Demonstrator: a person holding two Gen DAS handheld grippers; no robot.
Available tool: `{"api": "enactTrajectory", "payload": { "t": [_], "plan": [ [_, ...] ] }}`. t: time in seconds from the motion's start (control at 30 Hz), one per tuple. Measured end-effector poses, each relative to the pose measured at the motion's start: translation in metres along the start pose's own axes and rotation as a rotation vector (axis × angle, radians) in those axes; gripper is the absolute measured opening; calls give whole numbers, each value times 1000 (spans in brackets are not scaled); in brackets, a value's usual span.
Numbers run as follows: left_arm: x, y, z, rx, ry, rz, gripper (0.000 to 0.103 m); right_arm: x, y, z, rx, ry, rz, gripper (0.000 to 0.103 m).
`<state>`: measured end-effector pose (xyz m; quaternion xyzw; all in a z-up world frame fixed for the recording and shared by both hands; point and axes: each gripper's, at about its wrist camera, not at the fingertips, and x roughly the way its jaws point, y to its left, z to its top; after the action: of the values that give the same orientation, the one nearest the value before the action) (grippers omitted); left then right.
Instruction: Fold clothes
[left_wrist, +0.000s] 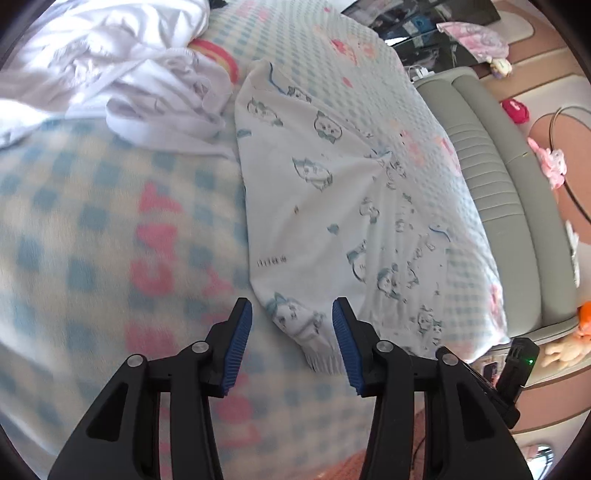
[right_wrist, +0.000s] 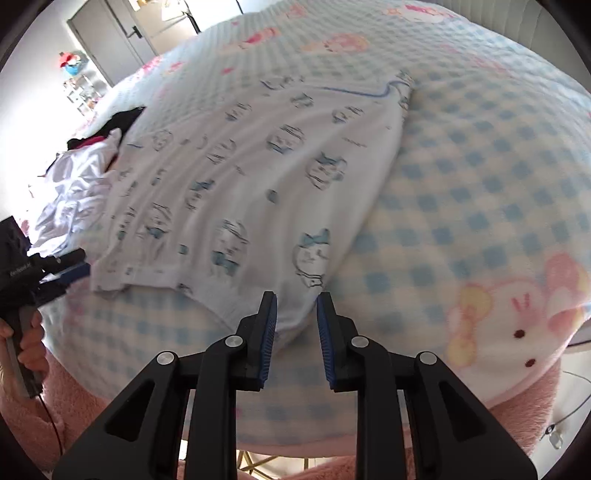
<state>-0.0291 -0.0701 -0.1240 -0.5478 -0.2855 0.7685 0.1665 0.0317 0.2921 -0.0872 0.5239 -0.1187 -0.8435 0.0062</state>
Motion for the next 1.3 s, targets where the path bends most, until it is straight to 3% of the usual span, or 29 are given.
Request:
{"api": "enactTrajectory", "payload": {
  "t": [0.2,0.33,0.43,0.57,0.67,0.7,0.77,0.8,0.83,0.93,0.97,1.1,1.23,1.3],
  "plan": [
    [8,-1,-20,-33,4,-42,49,0,38,7,-141,-26,-18,22],
    [11,-4,-22,-31,-12,-112,49,24,45,11,-147,20,-71,25],
    [10,-9,-21,-32,-38,-172,57,27,33,5,-106,46,-69,25],
    [24,-6,-18,-33,-2,-121,59,21,6,-7,-45,84,-91,25],
    [32,-4,-14,-60,-2,-114,59,11,-19,-6,54,64,-28,25],
    [33,-4,-11,-69,-5,-115,59,6,-26,-5,90,43,25,27],
    [37,-6,-8,-83,-12,-121,59,3,-38,-2,163,11,139,44],
    [40,-6,-7,-90,-13,-128,59,6,-42,-1,186,12,181,59],
    [44,-6,-6,-99,-13,-135,59,12,-44,0,200,25,209,64],
    [52,-7,-8,-102,3,-161,56,35,-41,-2,205,103,216,64],
    [52,-9,-11,-85,21,-169,50,39,-38,-4,202,116,219,63],
    [49,-9,-23,-48,21,-152,43,36,-22,-10,145,96,252,39],
    [58,1,-12,-123,2,-191,45,39,-22,-4,167,74,303,38],
    [65,-6,-6,-99,16,-188,45,45,-20,0,163,81,302,38]
  ]
}}
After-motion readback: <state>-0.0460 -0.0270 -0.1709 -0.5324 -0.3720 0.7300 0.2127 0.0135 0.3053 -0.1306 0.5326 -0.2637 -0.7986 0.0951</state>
